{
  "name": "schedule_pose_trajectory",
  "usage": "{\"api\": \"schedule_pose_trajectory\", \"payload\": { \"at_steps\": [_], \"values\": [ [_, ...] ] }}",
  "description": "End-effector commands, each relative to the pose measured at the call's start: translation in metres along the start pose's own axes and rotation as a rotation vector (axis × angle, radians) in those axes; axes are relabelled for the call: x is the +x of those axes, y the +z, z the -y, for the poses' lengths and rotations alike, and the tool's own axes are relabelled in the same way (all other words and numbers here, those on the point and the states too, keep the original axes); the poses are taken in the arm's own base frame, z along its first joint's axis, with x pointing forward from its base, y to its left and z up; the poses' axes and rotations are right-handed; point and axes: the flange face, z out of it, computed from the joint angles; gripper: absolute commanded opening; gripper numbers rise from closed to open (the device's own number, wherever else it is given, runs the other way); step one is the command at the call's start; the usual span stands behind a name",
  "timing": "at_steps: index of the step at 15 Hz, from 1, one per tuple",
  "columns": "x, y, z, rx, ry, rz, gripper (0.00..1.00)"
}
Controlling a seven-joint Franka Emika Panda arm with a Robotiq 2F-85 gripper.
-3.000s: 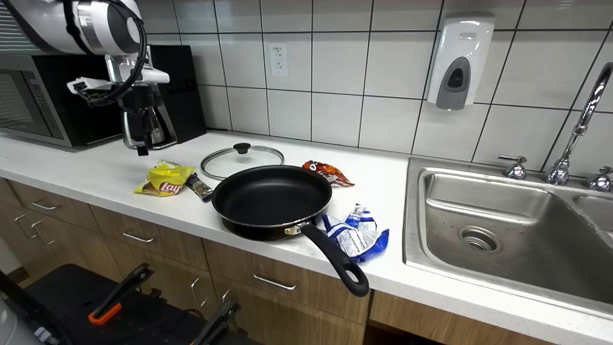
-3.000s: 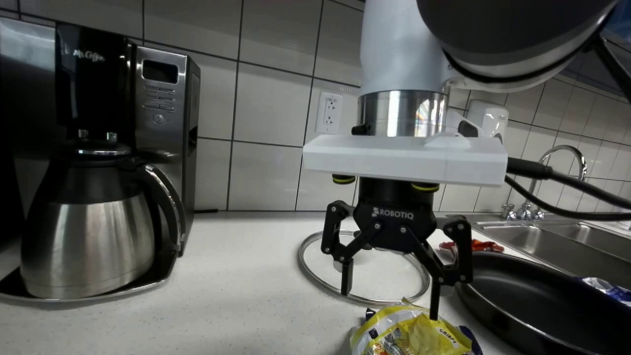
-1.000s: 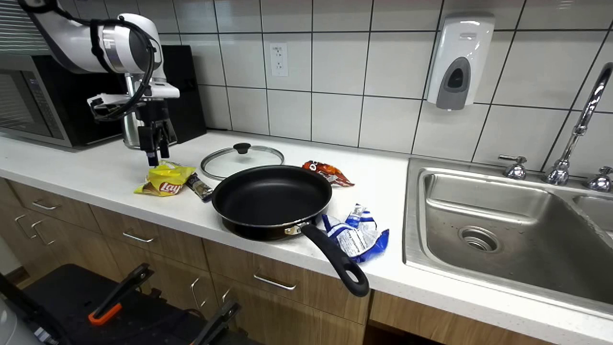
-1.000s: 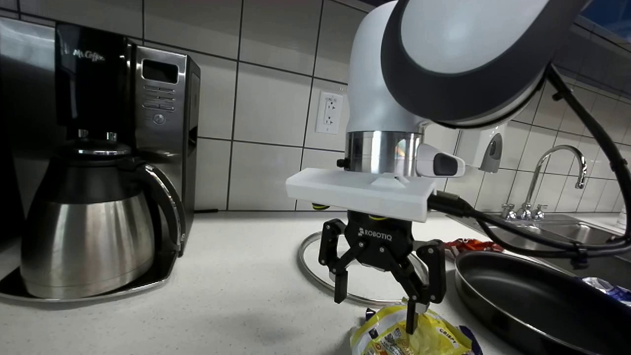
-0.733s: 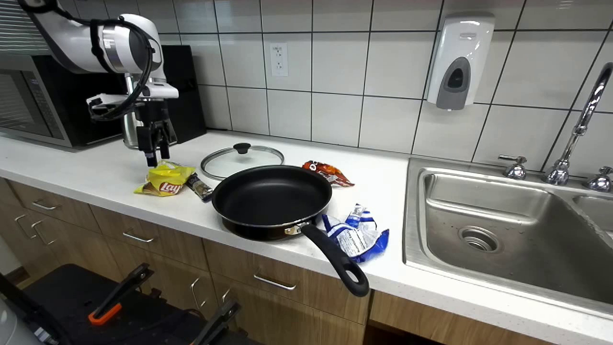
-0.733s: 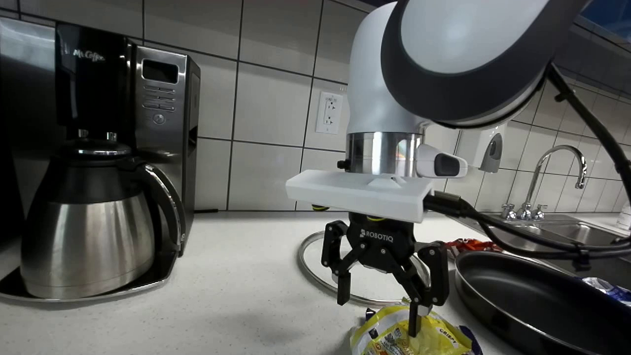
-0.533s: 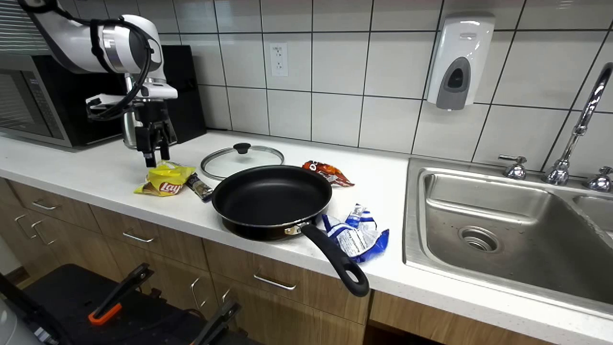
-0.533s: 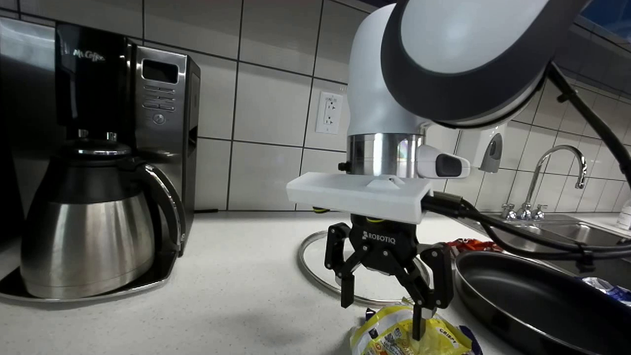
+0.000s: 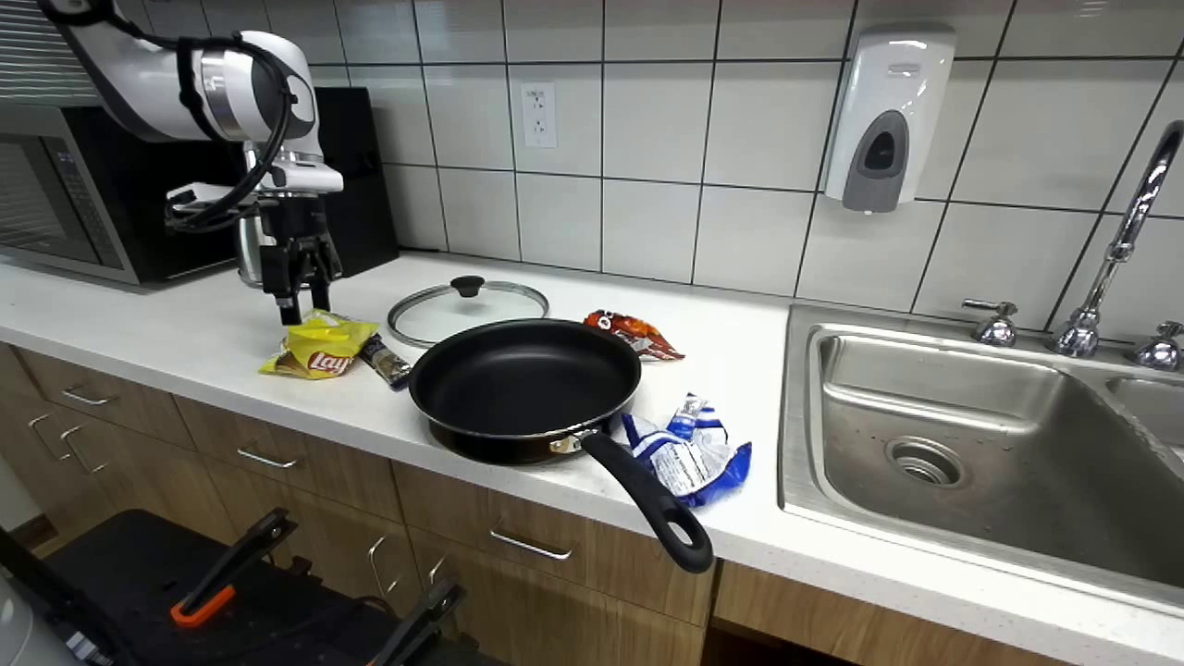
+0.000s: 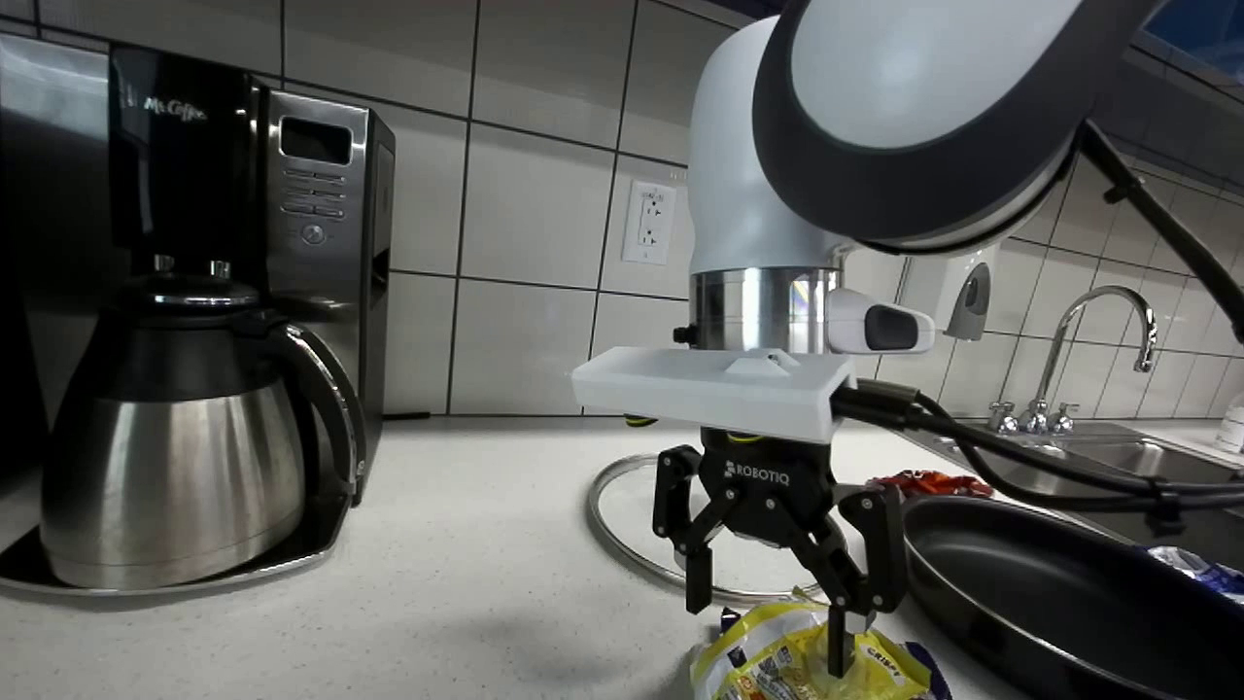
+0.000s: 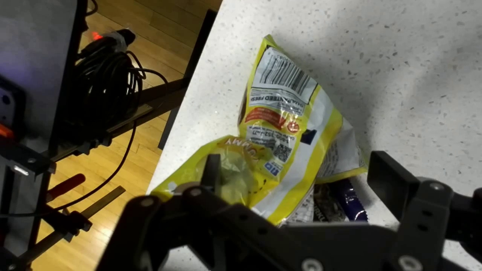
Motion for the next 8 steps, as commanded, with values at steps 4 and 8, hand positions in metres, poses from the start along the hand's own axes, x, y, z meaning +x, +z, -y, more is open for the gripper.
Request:
{"api": "schedule_pose_trajectory", "payload": {
  "at_steps": [4, 8],
  "values": [
    [0.0067, -0.0035, 0.004, -0.018, 0.028, 0.007, 0.73],
    [0.0072, -0.0022, 0.0048, -0.017, 0.029, 0.009, 0.53]
  ]
}}
